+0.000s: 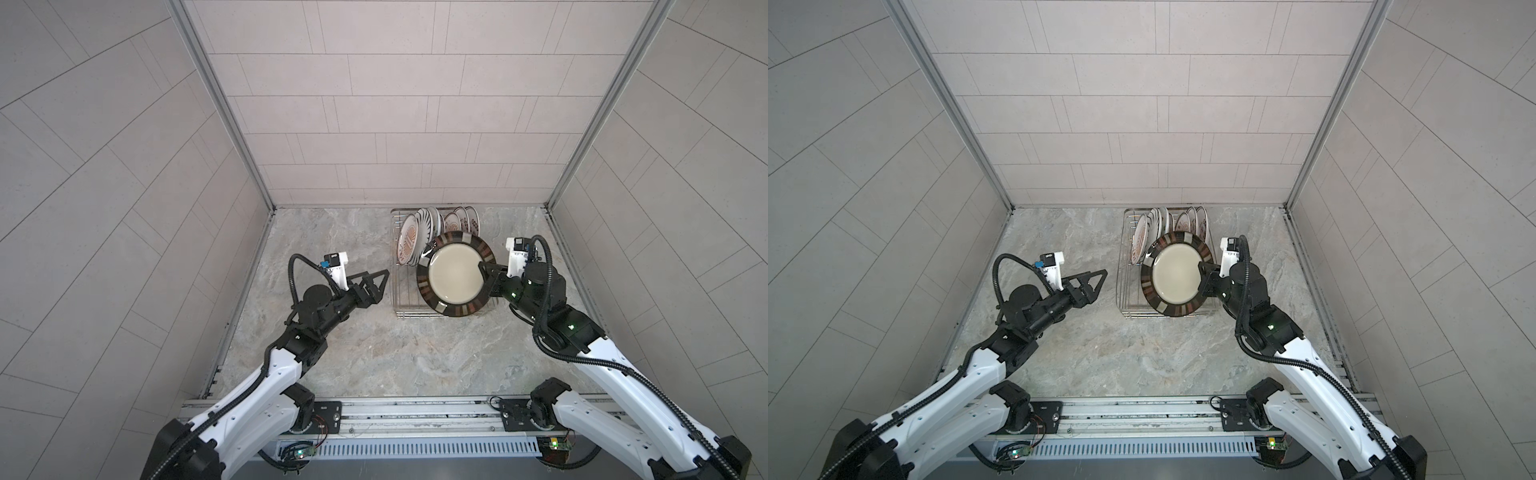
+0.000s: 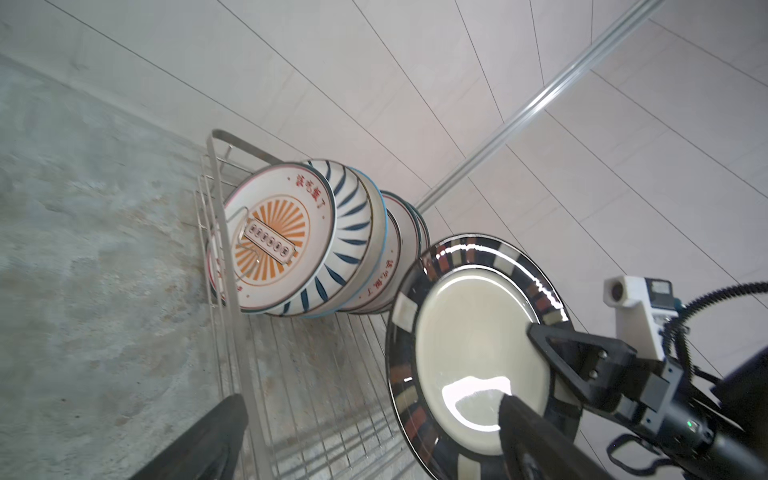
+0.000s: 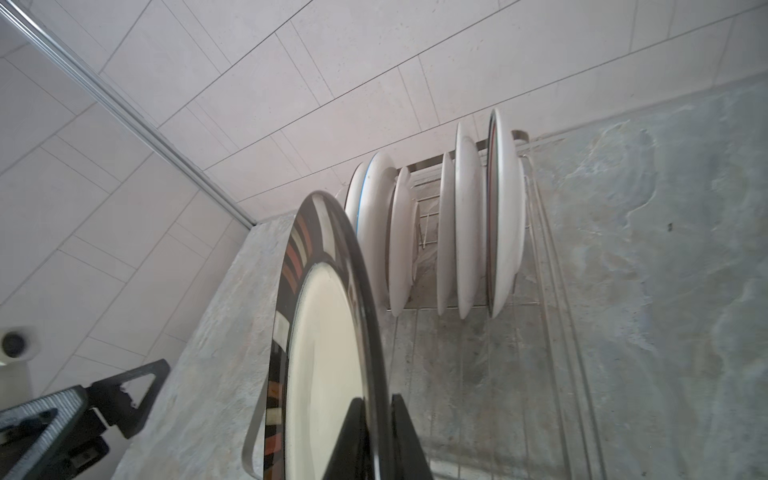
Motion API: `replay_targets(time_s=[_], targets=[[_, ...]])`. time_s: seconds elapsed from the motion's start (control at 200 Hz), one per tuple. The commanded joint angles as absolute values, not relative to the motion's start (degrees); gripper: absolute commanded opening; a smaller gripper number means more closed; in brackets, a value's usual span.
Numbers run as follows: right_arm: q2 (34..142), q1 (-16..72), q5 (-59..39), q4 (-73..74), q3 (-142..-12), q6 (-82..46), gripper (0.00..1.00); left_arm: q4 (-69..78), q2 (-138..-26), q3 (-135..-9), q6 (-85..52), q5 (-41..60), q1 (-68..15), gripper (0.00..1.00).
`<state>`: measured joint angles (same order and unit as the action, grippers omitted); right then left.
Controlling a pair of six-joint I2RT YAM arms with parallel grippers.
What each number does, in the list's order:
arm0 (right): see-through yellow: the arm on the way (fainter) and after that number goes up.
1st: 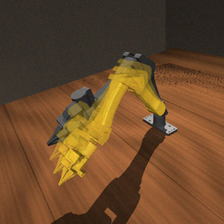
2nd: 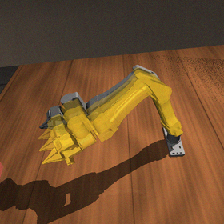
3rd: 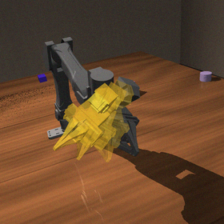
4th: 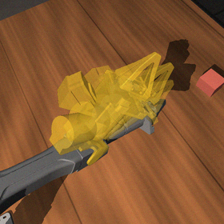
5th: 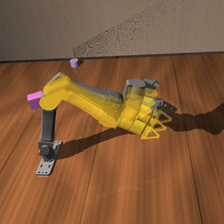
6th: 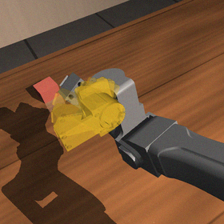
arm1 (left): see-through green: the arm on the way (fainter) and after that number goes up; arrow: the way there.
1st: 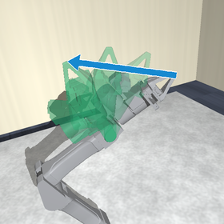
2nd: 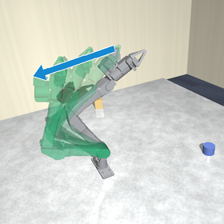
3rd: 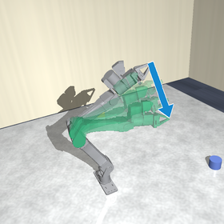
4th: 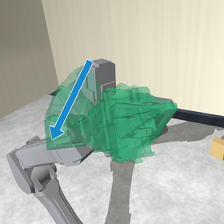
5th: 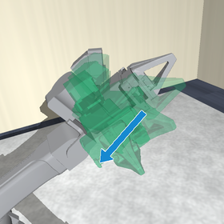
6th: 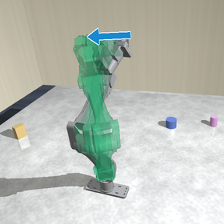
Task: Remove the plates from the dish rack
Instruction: 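Pull the plate out of the rack toward the left gripper with the right gripper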
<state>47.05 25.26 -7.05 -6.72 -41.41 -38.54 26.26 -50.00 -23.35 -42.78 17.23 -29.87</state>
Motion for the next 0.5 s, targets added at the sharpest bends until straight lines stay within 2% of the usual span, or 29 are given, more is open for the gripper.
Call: replay_targets(time_s=[0.0, 0.17, 0.495], targets=[[47.2, 25.1, -15.2, 9.5, -40.8, -48.1, 0.00, 28.0, -50.9, -25.8, -41.8, 19.4, -32.9, 1.00], [50.3, 25.3, -20.2, 19.3, -37.7, -54.7, 0.00, 29.9, -51.3, -23.5, -40.6, 17.0, -35.4, 1.00], [55.7, 28.6, -21.3, 28.8, -36.2, -57.9, 0.00, 34.0, -52.8, -20.3, -44.1, 12.8, -35.4, 0.86]])
